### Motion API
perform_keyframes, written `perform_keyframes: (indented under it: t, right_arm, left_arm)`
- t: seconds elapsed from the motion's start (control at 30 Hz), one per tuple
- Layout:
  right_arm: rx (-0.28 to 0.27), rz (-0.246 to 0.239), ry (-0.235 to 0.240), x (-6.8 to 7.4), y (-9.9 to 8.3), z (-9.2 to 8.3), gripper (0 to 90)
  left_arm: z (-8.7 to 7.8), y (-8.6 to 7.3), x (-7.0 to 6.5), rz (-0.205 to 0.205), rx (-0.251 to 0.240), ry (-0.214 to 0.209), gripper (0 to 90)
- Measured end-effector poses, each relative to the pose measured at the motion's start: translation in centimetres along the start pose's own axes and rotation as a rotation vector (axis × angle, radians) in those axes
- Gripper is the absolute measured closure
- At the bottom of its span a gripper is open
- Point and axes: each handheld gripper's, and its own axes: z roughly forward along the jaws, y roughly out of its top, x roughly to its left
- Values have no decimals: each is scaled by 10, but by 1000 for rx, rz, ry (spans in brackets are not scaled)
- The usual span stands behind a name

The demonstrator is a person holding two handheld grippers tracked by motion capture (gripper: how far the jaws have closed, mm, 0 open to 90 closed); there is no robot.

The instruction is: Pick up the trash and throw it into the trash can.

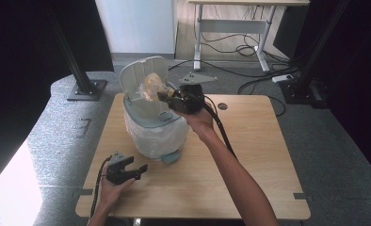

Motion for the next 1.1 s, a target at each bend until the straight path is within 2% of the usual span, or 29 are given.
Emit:
perform_keyframes:
  t: [0.33,0.53,0.87,0.9,0.93,1.0,1.07,1.1]
  right_arm:
    - [-3,31,13,-3,2,14,684]
    - [19,21,-5,-7,0,23,673]
    - [38,34,-28,-15,-4,32,627]
    - [43,30,-27,-15,-5,33,606]
    - [49,25,-32,-16,-5,35,531]
    - [76,27,-72,-17,-6,39,317]
    - [118,37,-96,-19,-6,41,209]
    - [122,39,-96,-19,-6,41,188]
  left_arm:
    - [0,-1,1,-2,4,1,240]
    - [0,-1,2,-3,3,1,240]
    - [-1,-1,4,-8,1,2,240]
    - [-1,-1,4,-8,1,3,240]
    - [0,-1,4,-8,2,3,240]
    - [-1,-1,5,-7,4,5,240]
    - [-1,-1,5,-8,3,7,240]
    - [-1,-1,5,-12,-1,6,240]
